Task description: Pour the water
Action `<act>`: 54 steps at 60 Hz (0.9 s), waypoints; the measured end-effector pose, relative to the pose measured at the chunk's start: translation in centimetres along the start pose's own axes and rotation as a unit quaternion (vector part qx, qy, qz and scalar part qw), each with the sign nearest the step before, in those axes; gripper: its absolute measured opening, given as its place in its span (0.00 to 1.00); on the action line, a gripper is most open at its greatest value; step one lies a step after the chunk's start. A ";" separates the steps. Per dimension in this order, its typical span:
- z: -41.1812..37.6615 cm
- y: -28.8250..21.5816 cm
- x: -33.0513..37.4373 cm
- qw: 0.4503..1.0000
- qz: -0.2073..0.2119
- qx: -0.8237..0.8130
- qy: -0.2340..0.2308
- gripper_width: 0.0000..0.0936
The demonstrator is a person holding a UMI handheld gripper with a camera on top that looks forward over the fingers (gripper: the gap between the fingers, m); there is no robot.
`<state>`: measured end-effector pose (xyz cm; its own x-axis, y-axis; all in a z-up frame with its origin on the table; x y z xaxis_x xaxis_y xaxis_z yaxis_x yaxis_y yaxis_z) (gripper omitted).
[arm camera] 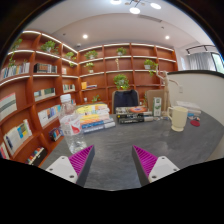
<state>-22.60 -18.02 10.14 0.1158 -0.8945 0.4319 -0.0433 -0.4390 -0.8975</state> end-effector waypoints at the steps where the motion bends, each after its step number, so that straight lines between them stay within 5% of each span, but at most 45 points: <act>1: -0.4 0.1 0.0 1.000 -0.002 0.001 -0.007 0.84; 15: -9.8 0.1 -4.2 0.997 -0.009 0.018 -0.079 0.85; 40: -14.9 -3.2 -10.2 0.998 0.007 0.042 -0.055 0.84; 54: -14.9 -4.3 -11.2 0.999 0.008 0.040 -0.027 0.59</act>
<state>-38.47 -7.37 10.50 0.1684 -0.8944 0.4145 0.0336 -0.4150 -0.9092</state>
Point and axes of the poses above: the point between the fingertips, and its own axes, seen from behind it with the camera up: z to the right, y down, x backward, against the way the camera looks, the point moved 4 cm from there along x, backward, against the way the camera looks, and after that the axes turned 8 degrees about -z, right-handed, at the moved point
